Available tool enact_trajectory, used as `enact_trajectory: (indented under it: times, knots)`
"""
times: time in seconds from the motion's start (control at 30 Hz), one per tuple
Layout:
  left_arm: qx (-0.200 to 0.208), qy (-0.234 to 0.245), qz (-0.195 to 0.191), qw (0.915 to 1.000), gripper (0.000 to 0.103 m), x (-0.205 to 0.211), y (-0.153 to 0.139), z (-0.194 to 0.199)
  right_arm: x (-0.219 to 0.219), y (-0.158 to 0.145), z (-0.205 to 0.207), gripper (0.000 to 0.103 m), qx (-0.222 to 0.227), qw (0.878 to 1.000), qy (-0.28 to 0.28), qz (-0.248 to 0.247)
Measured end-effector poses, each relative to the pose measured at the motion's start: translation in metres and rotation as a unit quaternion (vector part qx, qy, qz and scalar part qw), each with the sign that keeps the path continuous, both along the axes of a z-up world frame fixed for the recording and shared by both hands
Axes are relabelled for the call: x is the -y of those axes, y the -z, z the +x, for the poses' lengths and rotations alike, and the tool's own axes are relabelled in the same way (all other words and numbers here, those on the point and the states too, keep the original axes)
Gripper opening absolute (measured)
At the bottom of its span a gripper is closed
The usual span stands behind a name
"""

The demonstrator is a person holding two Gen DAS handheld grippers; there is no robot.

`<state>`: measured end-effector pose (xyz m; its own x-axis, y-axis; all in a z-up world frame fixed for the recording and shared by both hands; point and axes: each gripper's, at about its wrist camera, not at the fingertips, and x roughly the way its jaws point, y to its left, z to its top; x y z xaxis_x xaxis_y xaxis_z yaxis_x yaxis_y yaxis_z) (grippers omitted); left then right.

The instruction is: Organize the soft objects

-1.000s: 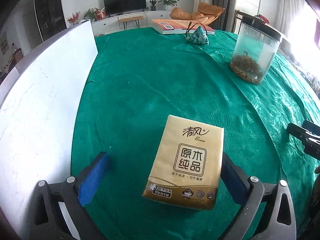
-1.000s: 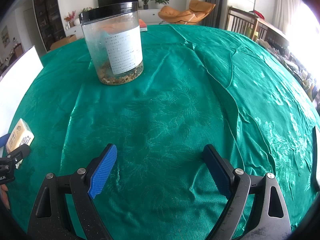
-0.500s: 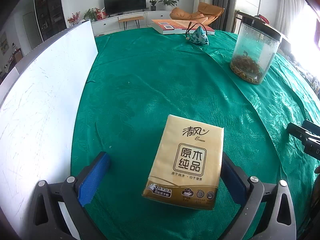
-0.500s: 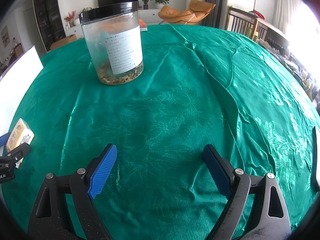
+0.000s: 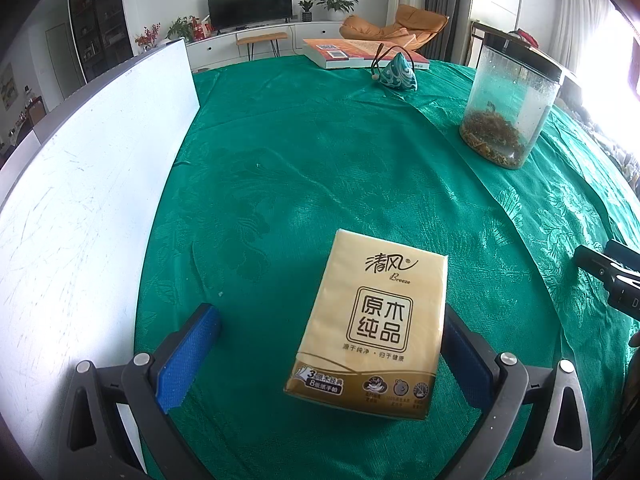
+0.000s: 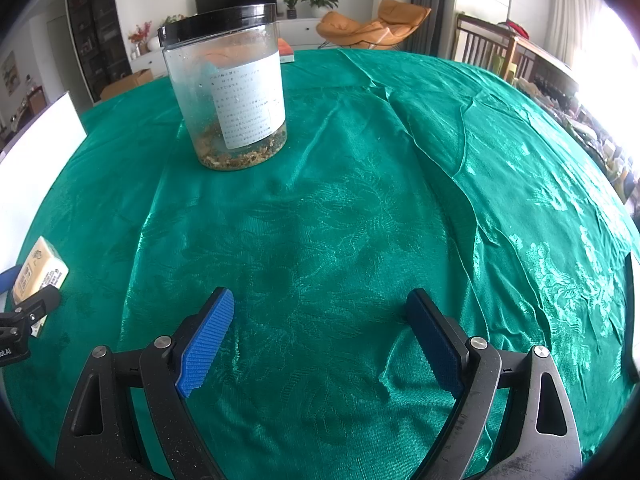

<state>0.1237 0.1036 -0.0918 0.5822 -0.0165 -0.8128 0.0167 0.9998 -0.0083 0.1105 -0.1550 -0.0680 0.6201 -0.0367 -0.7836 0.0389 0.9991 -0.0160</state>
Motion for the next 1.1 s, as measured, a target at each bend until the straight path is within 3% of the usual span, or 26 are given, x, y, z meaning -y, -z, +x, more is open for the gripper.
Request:
enact_trajectory:
  times: [0.27, 0.4, 0.5, 0.6, 0.7, 0.8, 0.97, 1.1]
  knots:
    - [0.000, 0.000, 0.000, 1.0000, 0.103, 0.000, 0.000, 0.000, 0.000, -0.001, -0.001, 0.090, 0.001, 1.000, 0.000, 0.003]
    - [0.000, 0.000, 0.000, 1.0000, 0.103, 0.000, 0.000, 0.000, 0.019, -0.014, -0.005, 0.088, 0.050, 0.996, 0.019, 0.074]
    - [0.000, 0.000, 0.000, 1.0000, 0.103, 0.000, 0.000, 0.000, 0.050, -0.033, 0.027, 0.088, 0.091, 0.991, 0.043, 0.085]
    - [0.000, 0.000, 0.000, 1.0000, 0.103, 0.000, 0.000, 0.000, 0.074, -0.037, 0.089, 0.088, 0.069, 0.995, 0.047, 0.049]
    - [0.000, 0.000, 0.000, 1.0000, 0.103, 0.000, 0.000, 0.000, 0.081, -0.022, 0.149, 0.087, 0.017, 0.998, 0.011, 0.058]
    - [0.000, 0.000, 0.000, 1.0000, 0.103, 0.000, 0.000, 0.000, 0.065, -0.012, 0.177, 0.087, 0.003, 0.997, -0.049, 0.065]
    - [0.000, 0.000, 0.000, 1.0000, 0.103, 0.000, 0.000, 0.000, 0.024, 0.001, 0.170, 0.086, -0.003, 0.987, -0.161, 0.029]
    - [0.000, 0.000, 0.000, 1.0000, 0.103, 0.000, 0.000, 0.000, -0.012, 0.004, 0.150, 0.087, -0.003, 0.970, -0.242, 0.005]
